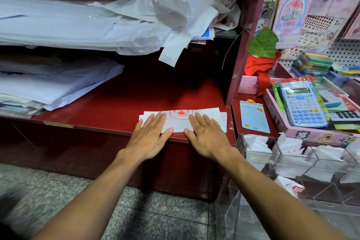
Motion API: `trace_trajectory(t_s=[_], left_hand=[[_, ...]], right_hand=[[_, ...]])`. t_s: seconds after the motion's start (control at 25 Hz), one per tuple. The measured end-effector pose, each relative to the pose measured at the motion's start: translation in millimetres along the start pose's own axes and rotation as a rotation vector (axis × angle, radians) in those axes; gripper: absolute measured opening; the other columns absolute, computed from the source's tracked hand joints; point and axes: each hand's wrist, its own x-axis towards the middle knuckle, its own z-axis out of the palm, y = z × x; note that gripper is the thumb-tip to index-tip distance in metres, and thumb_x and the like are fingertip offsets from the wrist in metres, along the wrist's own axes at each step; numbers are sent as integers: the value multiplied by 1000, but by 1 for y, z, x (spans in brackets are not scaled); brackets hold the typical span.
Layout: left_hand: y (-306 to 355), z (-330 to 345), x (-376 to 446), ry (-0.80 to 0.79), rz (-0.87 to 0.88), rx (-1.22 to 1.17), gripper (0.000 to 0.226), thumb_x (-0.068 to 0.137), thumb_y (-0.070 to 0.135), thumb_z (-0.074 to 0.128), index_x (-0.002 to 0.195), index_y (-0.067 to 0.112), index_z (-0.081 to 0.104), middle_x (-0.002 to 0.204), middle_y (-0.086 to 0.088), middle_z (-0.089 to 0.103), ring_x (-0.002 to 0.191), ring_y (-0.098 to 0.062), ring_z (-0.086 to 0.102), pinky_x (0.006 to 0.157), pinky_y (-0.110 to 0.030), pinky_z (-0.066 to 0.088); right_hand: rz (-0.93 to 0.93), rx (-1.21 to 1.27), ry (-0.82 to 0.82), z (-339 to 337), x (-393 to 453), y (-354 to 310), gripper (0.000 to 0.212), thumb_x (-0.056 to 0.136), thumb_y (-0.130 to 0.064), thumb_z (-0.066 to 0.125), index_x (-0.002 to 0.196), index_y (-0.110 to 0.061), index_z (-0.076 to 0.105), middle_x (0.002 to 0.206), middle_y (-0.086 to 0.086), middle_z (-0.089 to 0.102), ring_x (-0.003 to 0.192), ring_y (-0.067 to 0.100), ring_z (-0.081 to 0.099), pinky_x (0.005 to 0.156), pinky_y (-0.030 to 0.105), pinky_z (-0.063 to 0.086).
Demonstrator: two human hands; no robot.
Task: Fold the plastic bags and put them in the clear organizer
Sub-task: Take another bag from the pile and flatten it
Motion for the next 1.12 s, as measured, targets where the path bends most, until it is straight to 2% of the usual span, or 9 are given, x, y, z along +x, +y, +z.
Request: trace_trajectory(t_s=[0.24, 0.36, 0.48, 0.6, 0.72, 0.84, 0.96, 1.04, 1.12], left_hand=[[-26, -4, -6, -75, 52, 65, 87, 90, 69, 42, 157, 31, 0, 160, 14, -11, 150, -9, -12, 121, -36, -8], [-32, -5, -3, 117, 137, 78, 75, 85, 43, 72, 150, 27, 37, 158, 7, 31, 143, -20, 32, 119, -35, 21], [-45, -16, -6, 238, 191, -191, 39, 73, 17, 85, 110, 25, 75, 118, 7, 71, 104, -18, 64, 96, -33, 46], [-55, -25, -15, 179, 136, -439, 12, 80, 17, 79, 89, 26, 79, 86, 11, 75, 82, -8, 68, 79, -30, 51], [-43, -32, -24, 162, 36, -689, 6, 87, 16, 74, 83, 17, 77, 71, 6, 71, 67, -7, 60, 63, -25, 45], [-26, -40, -32, 155, -137, -1063, 7, 84, 14, 74, 78, 15, 77, 81, 4, 76, 71, -3, 68, 62, -15, 52], [-12, -41, -33, 130, -249, -1264, 23, 74, 33, 76, 82, 12, 76, 85, -2, 77, 70, -8, 70, 61, -21, 52], [-1, -37, -28, 169, -367, -1229, 22, 87, 35, 70, 88, 14, 72, 80, 0, 75, 56, -8, 63, 53, -22, 44], [9, -32, -22, 237, -474, -1188, 28, 94, 40, 63, 85, 15, 68, 71, -2, 70, 44, -10, 47, 46, -20, 33]], right_hand=[[18, 7, -91, -10, -13, 26, 82, 95, -70, 22, 158, -23, -1, 165, 0, -10, 151, 17, -11, 122, 38, -7], [-54, -103, -71, -19, -19, 30, 90, 87, -68, 51, 157, -24, 13, 165, 1, 9, 149, 24, 11, 119, 44, 13], [-86, -96, -5, -36, -23, 40, 66, 80, -45, 70, 140, -32, 45, 142, -8, 42, 125, 22, 38, 103, 42, 34], [-62, 162, -26, -45, -28, 60, 31, 74, -34, 71, 105, -36, 69, 114, -13, 59, 107, 18, 50, 96, 40, 43], [39, 605, 54, -48, -34, 75, 6, 76, -23, 75, 72, -27, 73, 90, 3, 73, 82, 20, 65, 81, 38, 54], [195, 1131, 188, -62, -40, 69, 9, 86, -19, 74, 89, -10, 75, 86, 14, 76, 73, 17, 70, 65, 29, 57], [315, 1346, 360, -67, -27, 58, 20, 92, -26, 68, 92, -6, 71, 81, 11, 76, 62, 15, 71, 49, 23, 53], [384, 1372, 409, -61, -14, 49, 27, 94, -32, 64, 98, -6, 68, 86, 10, 75, 66, 15, 71, 55, 25, 55], [473, 1292, 396, -52, -6, 44, 45, 95, -42, 60, 121, -5, 60, 105, 4, 70, 88, 16, 68, 79, 29, 53]])
